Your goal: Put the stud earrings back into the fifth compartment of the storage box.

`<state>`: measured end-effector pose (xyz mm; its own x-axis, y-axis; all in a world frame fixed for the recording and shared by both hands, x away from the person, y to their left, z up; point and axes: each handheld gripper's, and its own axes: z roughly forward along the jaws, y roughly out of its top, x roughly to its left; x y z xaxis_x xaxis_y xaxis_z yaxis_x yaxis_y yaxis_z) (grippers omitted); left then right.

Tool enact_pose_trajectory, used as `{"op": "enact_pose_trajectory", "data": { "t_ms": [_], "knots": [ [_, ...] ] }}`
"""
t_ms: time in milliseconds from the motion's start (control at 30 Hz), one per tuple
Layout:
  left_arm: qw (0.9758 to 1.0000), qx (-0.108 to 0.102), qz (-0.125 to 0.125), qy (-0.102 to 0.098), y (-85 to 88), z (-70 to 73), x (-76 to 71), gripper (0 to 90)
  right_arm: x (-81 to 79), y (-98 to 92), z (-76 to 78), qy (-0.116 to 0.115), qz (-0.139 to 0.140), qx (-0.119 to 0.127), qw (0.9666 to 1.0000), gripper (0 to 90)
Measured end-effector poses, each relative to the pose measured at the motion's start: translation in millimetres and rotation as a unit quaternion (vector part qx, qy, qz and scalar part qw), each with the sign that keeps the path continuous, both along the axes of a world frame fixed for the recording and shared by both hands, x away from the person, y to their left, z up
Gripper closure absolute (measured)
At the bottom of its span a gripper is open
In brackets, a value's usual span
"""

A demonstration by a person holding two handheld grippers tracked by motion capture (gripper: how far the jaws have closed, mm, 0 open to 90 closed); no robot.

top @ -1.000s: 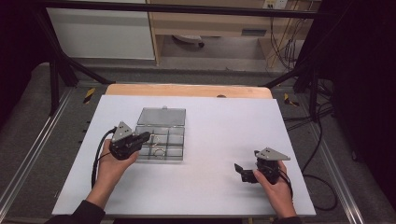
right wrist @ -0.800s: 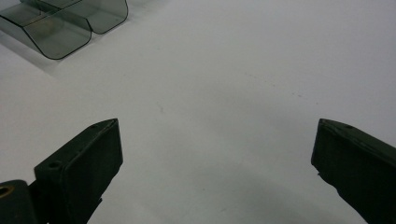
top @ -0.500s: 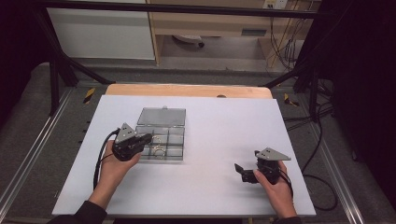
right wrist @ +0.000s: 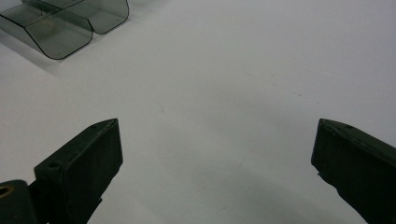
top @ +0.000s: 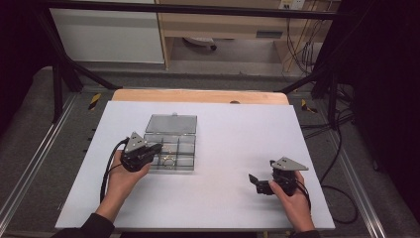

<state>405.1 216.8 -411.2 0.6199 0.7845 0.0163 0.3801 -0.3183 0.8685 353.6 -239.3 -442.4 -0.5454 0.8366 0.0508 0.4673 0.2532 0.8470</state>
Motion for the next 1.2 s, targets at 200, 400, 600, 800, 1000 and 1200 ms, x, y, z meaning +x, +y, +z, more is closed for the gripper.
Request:
{"op": "enact_pose_trajectory", "data": {
  "t_ms": [200,400,600,800,1000,1200],
  "knots": [
    [1.0000,0.002,0.002,0.003,-0.6,-2.2,0.8,87.0,0.2,0.2,-0.3,0.000,0.001,-0.001,1.0000,2.5],
    [0.9999,0.008,0.004,0.008,-2.3,-5.7,1.7,87.0,-0.1,0.1,-0.1,0.001,0.001,0.000,1.0000,2.5],
    [0.9997,0.019,0.003,0.012,-5.4,-9.4,2.0,86.9,0.0,0.4,-0.2,0.001,0.002,0.000,1.0000,2.5],
    [0.9999,0.006,0.005,0.015,-6.0,-12.1,3.5,82.6,0.1,0.6,-0.6,0.003,0.002,0.000,1.0000,2.5],
    [0.9993,-0.037,0.001,-0.004,-5.8,-1.9,-1.0,73.1,1.0,-0.4,-1.5,0.004,0.000,0.004,1.0000,2.5],
    [0.9978,-0.064,-0.010,-0.017,-8.3,6.1,-4.7,63.3,2.5,1.4,-2.1,0.007,0.005,0.007,0.9999,2.5]
  ]
}}
